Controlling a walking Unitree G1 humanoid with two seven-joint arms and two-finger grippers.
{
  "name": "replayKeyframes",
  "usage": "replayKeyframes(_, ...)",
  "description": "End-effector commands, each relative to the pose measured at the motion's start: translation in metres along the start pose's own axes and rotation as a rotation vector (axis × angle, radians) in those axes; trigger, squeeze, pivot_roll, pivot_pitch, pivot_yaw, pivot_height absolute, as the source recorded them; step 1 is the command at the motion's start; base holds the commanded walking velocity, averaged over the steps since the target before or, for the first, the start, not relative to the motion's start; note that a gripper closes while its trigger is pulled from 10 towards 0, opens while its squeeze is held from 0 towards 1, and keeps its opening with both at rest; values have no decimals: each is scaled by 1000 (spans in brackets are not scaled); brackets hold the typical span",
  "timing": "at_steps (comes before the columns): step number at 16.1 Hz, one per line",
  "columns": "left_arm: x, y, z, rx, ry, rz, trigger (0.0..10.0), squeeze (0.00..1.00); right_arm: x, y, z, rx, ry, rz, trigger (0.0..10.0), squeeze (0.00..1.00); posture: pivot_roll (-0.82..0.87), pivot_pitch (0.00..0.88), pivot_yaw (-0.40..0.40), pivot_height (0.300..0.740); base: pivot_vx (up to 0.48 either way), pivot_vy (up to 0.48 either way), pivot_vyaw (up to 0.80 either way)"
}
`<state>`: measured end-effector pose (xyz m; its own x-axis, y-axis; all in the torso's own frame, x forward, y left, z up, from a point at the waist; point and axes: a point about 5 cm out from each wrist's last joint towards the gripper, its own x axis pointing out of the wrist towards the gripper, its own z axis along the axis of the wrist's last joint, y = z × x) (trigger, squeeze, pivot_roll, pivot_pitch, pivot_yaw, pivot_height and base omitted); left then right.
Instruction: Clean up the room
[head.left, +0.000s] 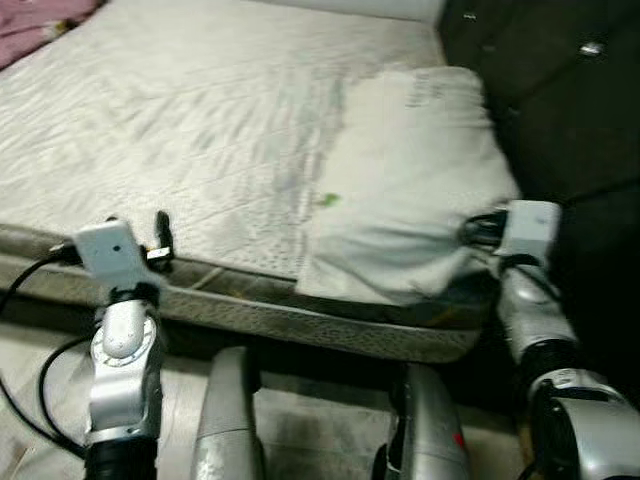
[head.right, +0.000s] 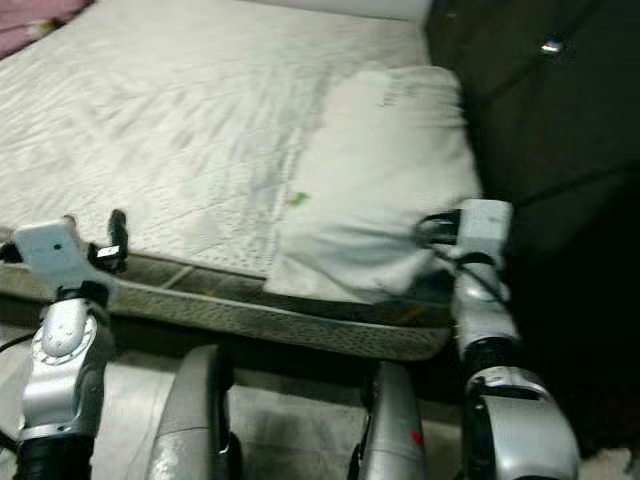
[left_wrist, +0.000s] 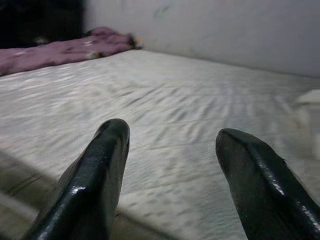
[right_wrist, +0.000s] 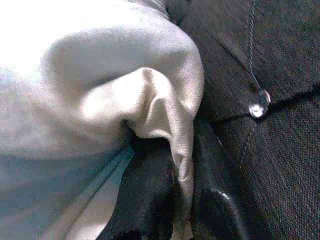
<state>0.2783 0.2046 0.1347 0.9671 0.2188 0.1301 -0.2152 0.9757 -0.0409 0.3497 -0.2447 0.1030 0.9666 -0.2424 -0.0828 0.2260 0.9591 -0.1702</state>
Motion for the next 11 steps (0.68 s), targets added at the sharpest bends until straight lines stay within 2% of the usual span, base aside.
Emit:
replayKeyframes(1,-2,2,-5,8,17,14,10000,0,5,7,21,1,-88,19,10000,0,134,0,-45,531,0,0,0)
replayKeyframes(3,-3,4,-6,9,22,27,10000,0,4,15,22,5,-89,36,10000,8,139,0,-51,531,0,0,0)
replayKeyframes(4,-3,3,-7,6,22,30,10000,0,4,20,24,20,-99,54,10000,1000,143,0,-56,531,0,0,0)
replayKeyframes(7,-2,2,-8,3,24,33,10000,0,4,24,23,-4,-101,28,10000,1000,141,0,-57,531,0,0,0)
replayKeyframes(11,-2,2,-9,-15,39,31,10000,0,-14,35,-10,28,6,59,10000,1000,126,0,-52,531,0,0,0)
